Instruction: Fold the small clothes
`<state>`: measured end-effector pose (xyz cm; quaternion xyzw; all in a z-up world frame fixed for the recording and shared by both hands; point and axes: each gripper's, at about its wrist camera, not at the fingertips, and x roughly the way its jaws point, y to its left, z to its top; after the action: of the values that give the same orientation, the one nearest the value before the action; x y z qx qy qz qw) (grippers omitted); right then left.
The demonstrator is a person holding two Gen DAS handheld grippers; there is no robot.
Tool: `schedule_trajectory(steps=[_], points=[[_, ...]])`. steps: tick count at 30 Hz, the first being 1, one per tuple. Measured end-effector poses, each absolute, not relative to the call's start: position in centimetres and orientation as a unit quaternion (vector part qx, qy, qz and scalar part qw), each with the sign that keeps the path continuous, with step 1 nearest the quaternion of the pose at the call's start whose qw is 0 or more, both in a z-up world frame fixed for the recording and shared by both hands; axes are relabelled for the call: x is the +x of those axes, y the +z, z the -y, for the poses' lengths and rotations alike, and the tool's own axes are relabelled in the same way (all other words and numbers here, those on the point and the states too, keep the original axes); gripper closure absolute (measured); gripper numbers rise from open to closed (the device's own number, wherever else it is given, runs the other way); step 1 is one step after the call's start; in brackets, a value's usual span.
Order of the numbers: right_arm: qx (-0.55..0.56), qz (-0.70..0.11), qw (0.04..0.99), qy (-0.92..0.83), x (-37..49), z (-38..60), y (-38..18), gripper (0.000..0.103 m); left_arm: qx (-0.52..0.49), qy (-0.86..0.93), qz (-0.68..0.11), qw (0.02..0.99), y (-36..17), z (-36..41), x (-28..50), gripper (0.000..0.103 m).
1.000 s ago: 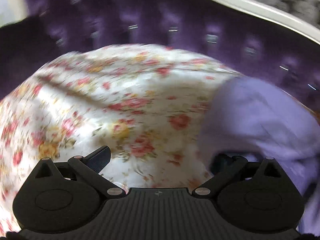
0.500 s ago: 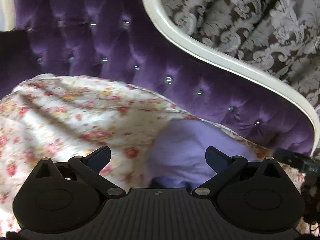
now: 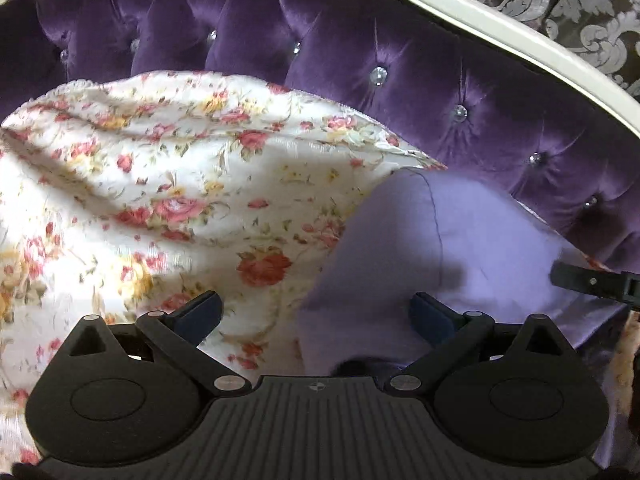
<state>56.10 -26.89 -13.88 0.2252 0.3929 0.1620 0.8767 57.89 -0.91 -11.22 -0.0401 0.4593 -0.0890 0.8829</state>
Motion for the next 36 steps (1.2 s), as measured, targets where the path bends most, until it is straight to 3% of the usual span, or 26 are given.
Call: schedule_trajectory(steps=[4, 5, 6, 7, 8, 9, 10, 15, 23, 30, 36], points=[[0.250, -0.389, 0.871, 0.168, 56.3, 27.6, -14.1, 0.039, 0.001, -0.095, -0.463, 0.881, -11.2, 1.5, 58.2, 0.001], [0.247, -0.390, 0.871, 0.169, 56.5, 27.6, -14.0, 0.039, 0.002, -0.097, -0.460, 0.882, -11.2, 1.5, 58.2, 0.003], [0.241, -0.392, 0.871, 0.171, 56.5, 27.5, -13.8, 0.038, 0.000, -0.102, -0.457, 0.884, -11.1, 1.6, 58.2, 0.012], [0.234, -0.392, 0.873, 0.173, 56.6, 27.4, -13.7, 0.039, -0.005, -0.108, -0.451, 0.886, -11.0, 1.4, 58.0, 0.029], [0.224, -0.393, 0.874, 0.178, 56.6, 27.2, -13.6, 0.056, -0.011, -0.119, -0.444, 0.888, -10.8, 1.4, 57.9, 0.045], [0.215, -0.392, 0.875, 0.185, 56.4, 26.9, -13.4, 0.088, -0.019, -0.132, -0.436, 0.890, -10.5, 1.3, 57.7, 0.089], [0.211, -0.387, 0.878, 0.188, 56.3, 26.6, -13.3, 0.088, -0.025, -0.136, -0.433, 0.891, -10.3, 1.2, 57.5, 0.097], [0.150, -0.331, 0.912, 0.189, 54.1, 25.0, -11.0, 0.090, 0.045, -0.144, -0.388, 0.909, -8.9, 2.3, 55.4, 0.097], [0.101, -0.235, 0.944, 0.206, 47.3, 25.0, -6.6, 0.091, 0.076, -0.167, -0.302, 0.935, -4.1, 1.6, 49.2, 0.098], [0.049, -0.157, 0.963, 0.212, 38.6, 24.8, -4.0, 0.092, 0.119, -0.168, -0.225, 0.952, -1.0, 1.4, 40.9, 0.099], [-0.016, -0.108, 0.968, 0.225, 30.6, 24.6, -4.4, 0.092, 0.179, -0.180, -0.173, 0.952, -1.4, 1.3, 32.3, 0.099]])
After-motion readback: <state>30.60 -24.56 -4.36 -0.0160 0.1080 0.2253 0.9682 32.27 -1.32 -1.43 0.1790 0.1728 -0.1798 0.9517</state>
